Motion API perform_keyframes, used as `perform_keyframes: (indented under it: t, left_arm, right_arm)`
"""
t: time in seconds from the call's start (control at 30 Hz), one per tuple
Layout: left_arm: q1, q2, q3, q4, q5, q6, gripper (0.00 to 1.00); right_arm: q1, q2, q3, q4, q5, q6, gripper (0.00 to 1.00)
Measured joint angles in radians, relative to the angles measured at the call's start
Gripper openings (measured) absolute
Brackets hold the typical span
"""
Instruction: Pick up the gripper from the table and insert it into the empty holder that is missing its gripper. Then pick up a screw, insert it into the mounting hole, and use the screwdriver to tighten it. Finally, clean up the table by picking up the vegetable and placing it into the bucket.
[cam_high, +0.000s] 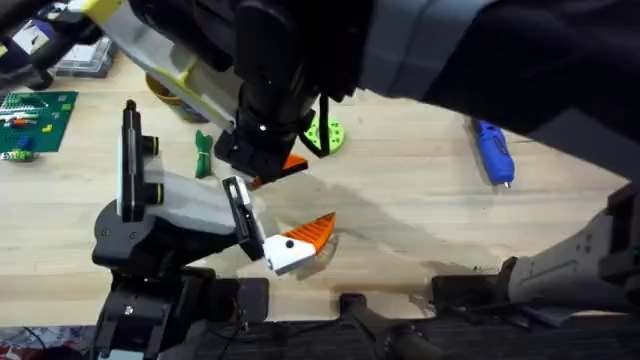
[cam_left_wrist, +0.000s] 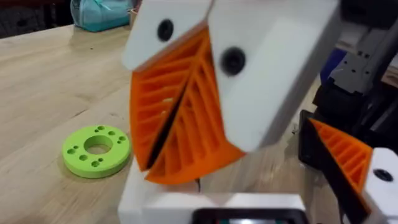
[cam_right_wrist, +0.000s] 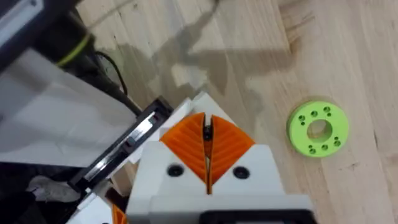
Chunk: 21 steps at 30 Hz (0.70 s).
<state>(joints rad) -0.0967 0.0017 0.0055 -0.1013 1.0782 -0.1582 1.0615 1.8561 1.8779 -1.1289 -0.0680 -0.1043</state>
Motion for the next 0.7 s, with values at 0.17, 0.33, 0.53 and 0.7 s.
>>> perform_keyframes:
  t: [0.17,0.33,0.53,0.7]
  left_arm:
    - [0.000,0.001,0.000,-0.001,0.002,-0.001,0.986]
    - [0.000,0.003,0.000,0.000,0.002,-0.003,0.986]
    - [0.000,0.004,0.000,-0.001,0.003,-0.004,0.986]
    - [0.000,0.004,0.000,-0.001,0.003,-0.004,0.986]
  right_arm:
    - [0.000,0.000,-0.019,0.014,0.000,0.000,0.010]
    - [0.000,0.000,-0.021,0.014,-0.001,0.000,0.010]
    - [0.000,0.000,-0.021,0.011,0.000,0.000,0.010]
    - [-0.001,0.000,-0.021,0.009,0.000,0.005,0.094]
